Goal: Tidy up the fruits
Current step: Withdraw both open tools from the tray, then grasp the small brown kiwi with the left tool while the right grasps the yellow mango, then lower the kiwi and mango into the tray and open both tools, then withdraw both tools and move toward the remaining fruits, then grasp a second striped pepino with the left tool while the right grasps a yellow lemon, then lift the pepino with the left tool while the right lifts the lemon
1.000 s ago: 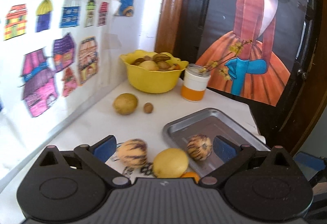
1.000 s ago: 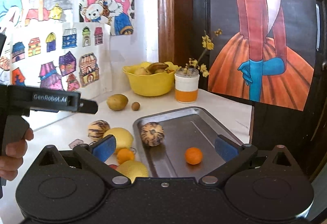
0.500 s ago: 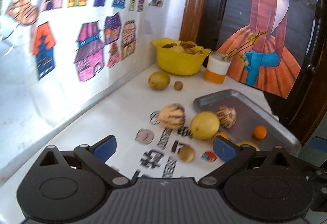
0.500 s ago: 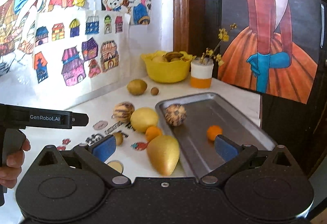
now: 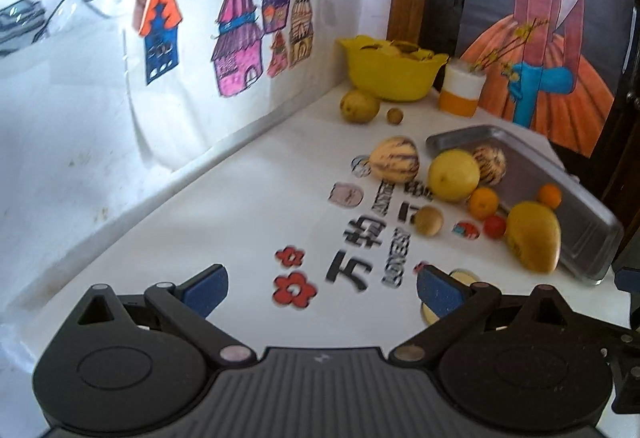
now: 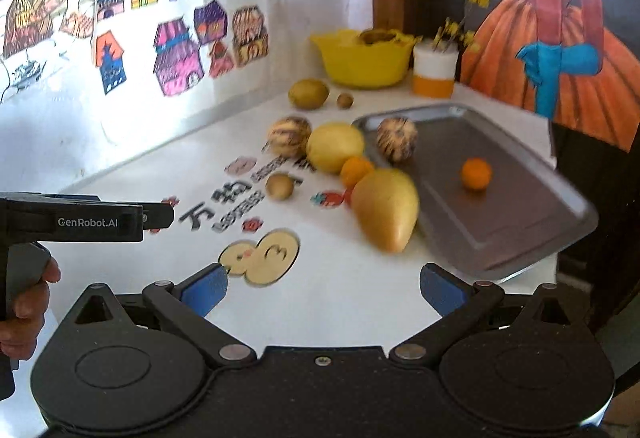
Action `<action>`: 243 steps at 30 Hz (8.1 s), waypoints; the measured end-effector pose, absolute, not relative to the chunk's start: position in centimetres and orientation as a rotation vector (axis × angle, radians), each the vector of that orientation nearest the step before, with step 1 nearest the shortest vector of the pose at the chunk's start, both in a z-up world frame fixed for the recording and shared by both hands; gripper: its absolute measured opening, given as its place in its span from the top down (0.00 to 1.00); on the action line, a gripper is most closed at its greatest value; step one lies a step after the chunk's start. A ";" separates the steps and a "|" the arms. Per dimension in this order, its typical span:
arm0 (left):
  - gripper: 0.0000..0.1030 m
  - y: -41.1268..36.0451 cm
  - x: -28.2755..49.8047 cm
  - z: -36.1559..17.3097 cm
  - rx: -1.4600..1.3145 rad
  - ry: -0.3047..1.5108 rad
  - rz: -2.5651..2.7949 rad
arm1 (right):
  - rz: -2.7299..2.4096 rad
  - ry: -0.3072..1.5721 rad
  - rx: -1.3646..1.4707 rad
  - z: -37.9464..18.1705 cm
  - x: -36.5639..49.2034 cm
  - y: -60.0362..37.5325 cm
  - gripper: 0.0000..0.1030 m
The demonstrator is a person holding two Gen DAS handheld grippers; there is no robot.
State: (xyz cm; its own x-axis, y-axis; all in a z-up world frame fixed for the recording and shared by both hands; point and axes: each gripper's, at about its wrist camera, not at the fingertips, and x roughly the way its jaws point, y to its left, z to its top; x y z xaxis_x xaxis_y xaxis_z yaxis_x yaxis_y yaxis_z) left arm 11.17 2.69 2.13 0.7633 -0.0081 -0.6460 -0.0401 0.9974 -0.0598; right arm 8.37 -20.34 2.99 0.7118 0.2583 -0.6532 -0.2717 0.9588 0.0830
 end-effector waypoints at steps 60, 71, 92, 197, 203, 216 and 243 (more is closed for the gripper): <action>0.29 -4.9 21.7 -1.4 0.088 0.800 -0.148 | 0.281 0.646 -0.176 -0.9 16.7 -21.8 0.25; 0.73 -4.8 22.1 -1.0 0.080 0.787 -0.150 | 0.290 0.627 -0.165 -1.3 17.1 -21.7 0.45; 0.73 -12.9 24.7 2.4 0.092 0.689 -0.292 | 0.090 0.544 -0.024 -1.1 16.8 -28.8 0.46; 0.01 0.8 27.2 1.6 -0.056 0.766 -0.110 | 0.464 0.678 -0.422 0.9 25.6 -15.5 0.04; 0.01 0.1 29.1 0.5 -0.066 0.796 -0.131 | 0.471 0.668 -0.398 0.3 26.4 -15.3 0.11; 0.11 -0.2 30.9 -0.6 -0.098 0.818 -0.188 | 0.490 0.689 -0.366 -0.6 27.6 -15.2 0.26; 0.44 -0.6 29.5 -0.3 -0.140 0.799 -0.172 | 0.460 0.714 -0.214 -0.9 26.6 -16.3 0.39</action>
